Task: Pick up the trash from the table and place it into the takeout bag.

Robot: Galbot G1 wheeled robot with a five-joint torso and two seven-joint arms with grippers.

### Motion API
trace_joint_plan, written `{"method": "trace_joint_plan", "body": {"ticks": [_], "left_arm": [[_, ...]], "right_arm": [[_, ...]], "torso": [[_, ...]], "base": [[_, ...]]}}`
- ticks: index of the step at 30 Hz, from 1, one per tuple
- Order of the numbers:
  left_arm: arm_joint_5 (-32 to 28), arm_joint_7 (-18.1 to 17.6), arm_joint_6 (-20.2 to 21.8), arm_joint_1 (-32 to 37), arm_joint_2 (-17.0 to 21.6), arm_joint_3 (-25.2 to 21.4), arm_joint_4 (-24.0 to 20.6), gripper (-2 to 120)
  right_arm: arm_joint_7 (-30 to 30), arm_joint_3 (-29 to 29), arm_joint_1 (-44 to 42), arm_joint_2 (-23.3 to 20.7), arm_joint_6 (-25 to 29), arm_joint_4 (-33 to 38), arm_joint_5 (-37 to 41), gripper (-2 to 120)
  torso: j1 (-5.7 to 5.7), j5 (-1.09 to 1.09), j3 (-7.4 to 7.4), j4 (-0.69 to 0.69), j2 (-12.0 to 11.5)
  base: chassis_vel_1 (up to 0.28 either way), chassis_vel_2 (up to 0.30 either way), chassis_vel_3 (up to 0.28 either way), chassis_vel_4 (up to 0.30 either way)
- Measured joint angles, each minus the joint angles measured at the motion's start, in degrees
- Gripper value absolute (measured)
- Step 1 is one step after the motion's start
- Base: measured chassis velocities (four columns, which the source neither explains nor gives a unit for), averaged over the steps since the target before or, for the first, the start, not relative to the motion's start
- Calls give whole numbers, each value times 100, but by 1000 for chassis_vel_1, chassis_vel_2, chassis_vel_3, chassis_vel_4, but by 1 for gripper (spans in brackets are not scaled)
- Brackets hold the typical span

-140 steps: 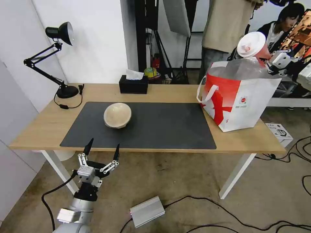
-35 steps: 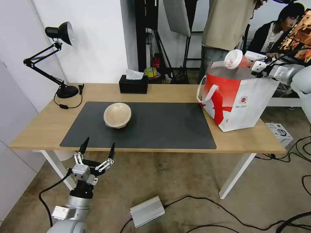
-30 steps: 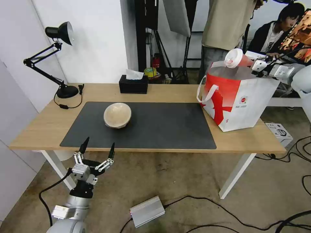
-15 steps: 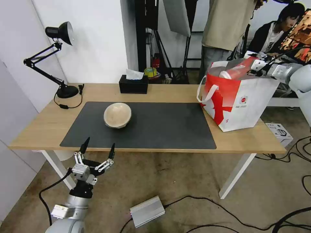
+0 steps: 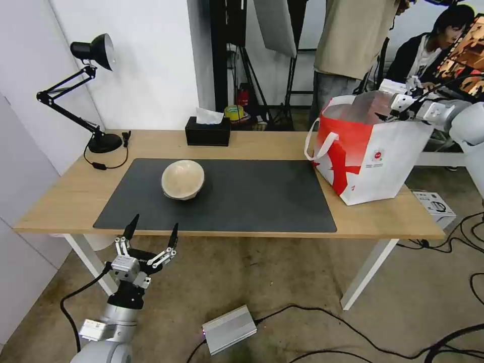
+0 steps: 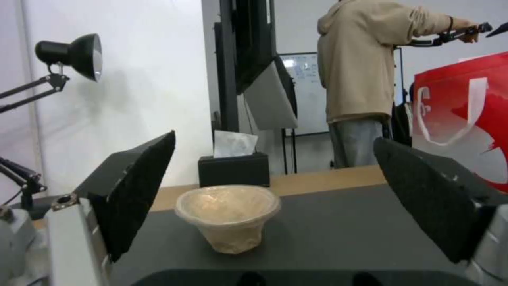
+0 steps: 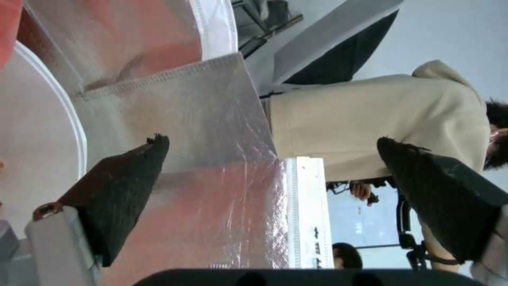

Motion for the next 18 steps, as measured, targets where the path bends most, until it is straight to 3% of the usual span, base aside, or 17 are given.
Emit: {"method": "trace_joint_plan", "body": {"ticks": [18], "left_arm": [[11,0,-3,38,-6,-26,-63,100]], "right_arm": [[159,100,-216,-344,-172,552,399,100]], "torso": [[0,0,0,0,0]], "base": [[0,0,0,0]]}}
